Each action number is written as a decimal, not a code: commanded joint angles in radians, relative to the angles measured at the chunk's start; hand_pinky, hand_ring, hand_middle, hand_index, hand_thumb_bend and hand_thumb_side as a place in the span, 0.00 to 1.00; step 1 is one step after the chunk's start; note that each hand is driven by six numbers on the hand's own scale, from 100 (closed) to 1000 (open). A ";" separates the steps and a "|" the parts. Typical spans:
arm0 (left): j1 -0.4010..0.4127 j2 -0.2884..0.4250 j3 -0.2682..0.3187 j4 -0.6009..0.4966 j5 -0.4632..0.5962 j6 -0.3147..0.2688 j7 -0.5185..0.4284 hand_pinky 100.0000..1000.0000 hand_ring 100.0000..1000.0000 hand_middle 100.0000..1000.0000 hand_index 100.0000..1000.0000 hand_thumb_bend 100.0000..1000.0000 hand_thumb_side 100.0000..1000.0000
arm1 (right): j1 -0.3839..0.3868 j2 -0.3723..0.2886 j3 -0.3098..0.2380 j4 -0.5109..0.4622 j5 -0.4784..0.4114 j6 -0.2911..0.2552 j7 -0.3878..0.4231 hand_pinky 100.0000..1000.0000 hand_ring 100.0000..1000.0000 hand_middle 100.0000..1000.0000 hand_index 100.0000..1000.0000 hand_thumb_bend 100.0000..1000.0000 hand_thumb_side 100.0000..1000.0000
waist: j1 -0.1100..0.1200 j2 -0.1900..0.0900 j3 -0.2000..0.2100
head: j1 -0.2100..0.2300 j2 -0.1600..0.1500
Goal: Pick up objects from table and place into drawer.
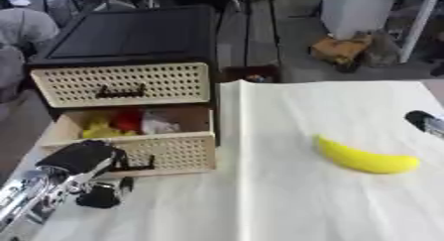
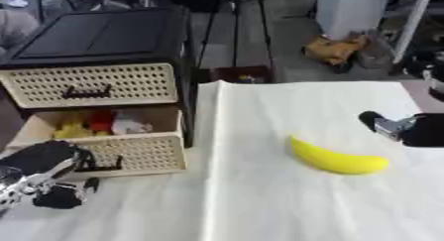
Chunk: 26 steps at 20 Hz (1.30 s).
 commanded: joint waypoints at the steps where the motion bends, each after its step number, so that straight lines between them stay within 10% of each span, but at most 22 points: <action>1: -0.003 0.039 0.005 -0.047 -0.006 0.002 -0.015 0.00 0.00 0.00 0.70 0.02 0.34 | -0.005 -0.019 -0.015 -0.016 -0.002 0.003 0.000 0.85 0.94 0.85 0.88 0.38 0.87 | -0.003 -0.027 0.002 | -0.002 -0.006; 26: 0.063 0.093 -0.023 -0.123 -0.035 -0.028 -0.111 0.00 0.00 0.00 0.64 0.05 0.35 | -0.001 -0.016 -0.019 -0.016 -0.002 0.005 -0.005 0.85 0.94 0.85 0.88 0.37 0.87 | -0.007 -0.031 0.005 | 0.001 -0.012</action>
